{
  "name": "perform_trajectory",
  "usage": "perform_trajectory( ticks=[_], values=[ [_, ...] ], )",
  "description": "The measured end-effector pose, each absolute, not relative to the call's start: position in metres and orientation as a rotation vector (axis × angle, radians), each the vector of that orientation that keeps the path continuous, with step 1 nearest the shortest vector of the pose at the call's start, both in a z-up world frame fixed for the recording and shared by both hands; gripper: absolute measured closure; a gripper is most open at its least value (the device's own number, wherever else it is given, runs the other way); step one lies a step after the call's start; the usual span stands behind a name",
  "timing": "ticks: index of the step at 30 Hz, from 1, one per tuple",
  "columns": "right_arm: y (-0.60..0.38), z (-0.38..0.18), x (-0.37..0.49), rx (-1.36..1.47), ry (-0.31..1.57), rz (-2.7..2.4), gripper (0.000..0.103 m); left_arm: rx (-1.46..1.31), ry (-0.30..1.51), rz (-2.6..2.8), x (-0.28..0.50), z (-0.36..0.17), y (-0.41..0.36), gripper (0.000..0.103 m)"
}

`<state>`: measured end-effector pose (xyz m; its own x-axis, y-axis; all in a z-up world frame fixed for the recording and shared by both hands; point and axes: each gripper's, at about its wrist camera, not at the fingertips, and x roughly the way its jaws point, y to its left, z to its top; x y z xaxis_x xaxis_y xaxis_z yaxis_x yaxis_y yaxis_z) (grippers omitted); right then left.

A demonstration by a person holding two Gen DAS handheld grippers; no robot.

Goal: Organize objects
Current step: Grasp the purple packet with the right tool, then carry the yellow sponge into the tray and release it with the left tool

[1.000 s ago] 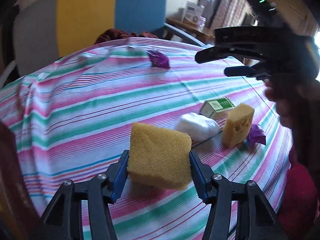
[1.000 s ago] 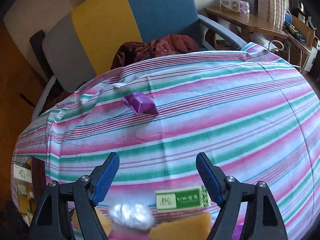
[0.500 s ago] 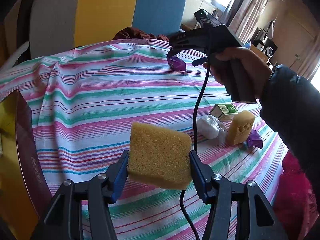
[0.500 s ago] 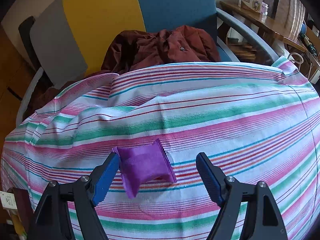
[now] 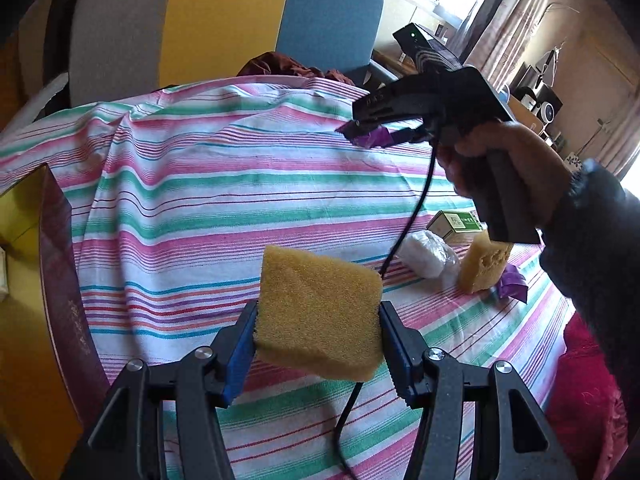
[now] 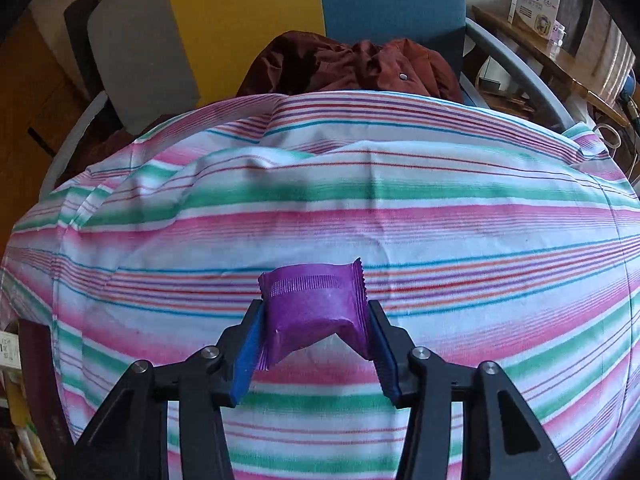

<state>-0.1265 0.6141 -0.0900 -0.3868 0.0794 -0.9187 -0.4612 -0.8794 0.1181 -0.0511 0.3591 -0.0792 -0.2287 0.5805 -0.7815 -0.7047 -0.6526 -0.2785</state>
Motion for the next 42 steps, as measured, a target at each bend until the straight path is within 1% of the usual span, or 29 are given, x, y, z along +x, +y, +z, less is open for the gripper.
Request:
perform_trajectory(
  ticks=[6,12,23,42],
  values=[
    [0.572,-0.084,-0.086,-1.538,0.542,2.367,0.053,-1.117,0.170,1.992,-0.040,-0.064,0.345,0.044],
    [0.530,-0.093,-0.055,-1.558,0.571,2.406,0.053,-1.055,0.183,2.025,-0.026,-0.046,0.326,0.045],
    [0.468,-0.095,-0.025,-1.637,0.414,2.509,0.053,-0.992,0.168,2.098,-0.009,-0.020,0.274,0.044],
    [0.467,-0.099,-0.019,-1.606,0.381,2.511,0.056,-0.966,0.175,2.179,-0.001,-0.013,0.251,0.044]
  ],
)
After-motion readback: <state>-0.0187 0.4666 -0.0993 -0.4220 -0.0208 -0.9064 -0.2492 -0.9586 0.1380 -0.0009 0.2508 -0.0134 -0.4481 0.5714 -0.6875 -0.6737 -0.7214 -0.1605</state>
